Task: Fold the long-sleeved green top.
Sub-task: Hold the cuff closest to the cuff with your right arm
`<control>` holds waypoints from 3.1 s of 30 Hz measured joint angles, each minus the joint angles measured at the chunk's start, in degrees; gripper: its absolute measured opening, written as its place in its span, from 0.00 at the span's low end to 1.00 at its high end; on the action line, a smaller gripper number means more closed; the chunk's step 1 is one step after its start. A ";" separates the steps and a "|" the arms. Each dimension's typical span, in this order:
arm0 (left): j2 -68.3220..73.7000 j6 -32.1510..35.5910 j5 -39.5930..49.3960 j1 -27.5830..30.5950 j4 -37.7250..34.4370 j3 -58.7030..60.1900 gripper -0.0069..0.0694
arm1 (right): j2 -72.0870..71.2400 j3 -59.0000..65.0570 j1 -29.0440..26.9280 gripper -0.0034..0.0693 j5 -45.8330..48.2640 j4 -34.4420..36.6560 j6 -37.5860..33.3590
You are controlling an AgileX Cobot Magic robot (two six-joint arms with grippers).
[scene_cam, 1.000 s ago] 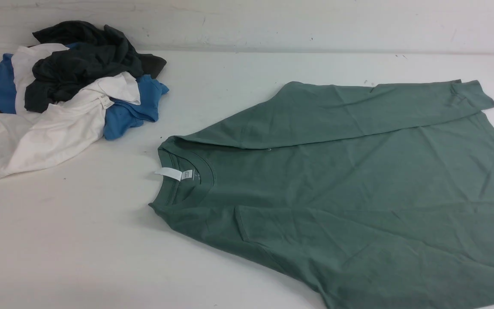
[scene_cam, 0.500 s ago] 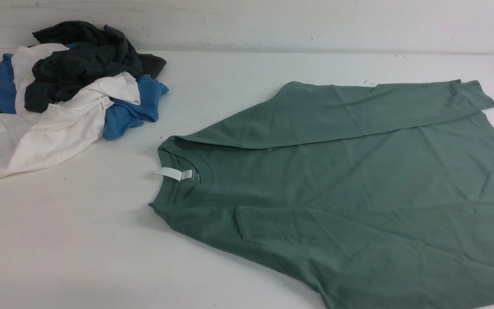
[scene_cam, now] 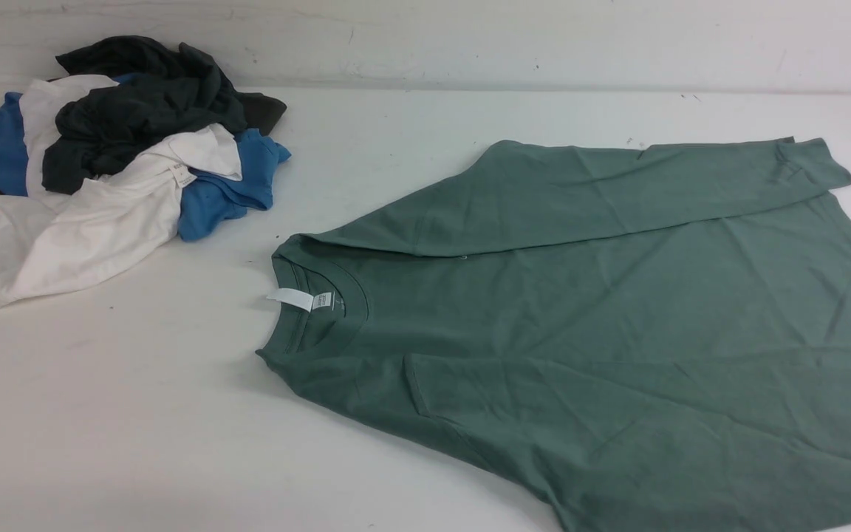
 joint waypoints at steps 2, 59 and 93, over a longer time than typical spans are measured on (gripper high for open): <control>0.00 0.00 0.00 0.00 0.00 0.00 0.09 | 0.00 0.00 0.00 0.03 0.00 -0.36 -0.05; 26.66 8.25 15.79 -1.01 -36.97 -30.42 0.09 | 0.00 0.43 0.00 0.03 -52.40 78.83 -12.83; 66.64 22.83 35.08 -1.07 -39.93 -51.25 0.09 | 65.24 -51.61 -12.24 0.03 39.67 -28.08 18.75</control>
